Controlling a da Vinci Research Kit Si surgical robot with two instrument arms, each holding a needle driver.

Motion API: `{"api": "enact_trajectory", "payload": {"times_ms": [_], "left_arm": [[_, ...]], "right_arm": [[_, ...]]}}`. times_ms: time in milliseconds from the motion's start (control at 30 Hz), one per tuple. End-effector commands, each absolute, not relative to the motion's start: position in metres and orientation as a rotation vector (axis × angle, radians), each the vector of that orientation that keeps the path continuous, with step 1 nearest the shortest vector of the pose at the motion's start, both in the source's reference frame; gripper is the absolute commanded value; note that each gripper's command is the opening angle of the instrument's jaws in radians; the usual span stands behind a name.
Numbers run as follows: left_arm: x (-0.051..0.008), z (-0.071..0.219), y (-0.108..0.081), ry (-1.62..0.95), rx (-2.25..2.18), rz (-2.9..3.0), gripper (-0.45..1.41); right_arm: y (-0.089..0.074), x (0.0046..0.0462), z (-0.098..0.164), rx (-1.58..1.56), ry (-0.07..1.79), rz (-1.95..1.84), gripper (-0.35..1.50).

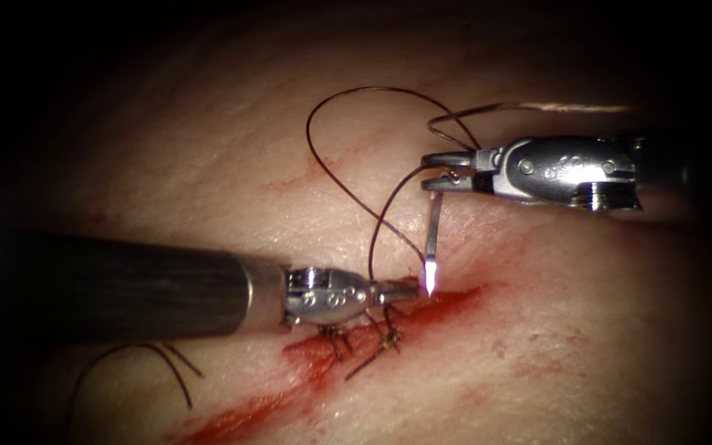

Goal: Wound Closure

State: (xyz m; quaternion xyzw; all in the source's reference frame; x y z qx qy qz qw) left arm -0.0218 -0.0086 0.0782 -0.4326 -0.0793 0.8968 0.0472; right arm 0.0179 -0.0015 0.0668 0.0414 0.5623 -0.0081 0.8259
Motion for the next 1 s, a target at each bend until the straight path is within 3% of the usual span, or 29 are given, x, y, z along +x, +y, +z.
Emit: {"api": "enact_trajectory", "payload": {"times_ms": [33, 1000], "left_arm": [[-0.0223, 0.0787, -0.0089, -0.248, -1.323, 2.734, -0.45], [-0.0226, 0.0767, -0.0091, -0.26, -1.322, 2.723, -0.45]], "right_arm": [[-0.0023, 0.0184, 0.068, 0.089, 1.192, -0.022, -0.35], [-0.005, 0.0186, 0.0674, 0.208, 1.159, -0.102, -0.35]]}}
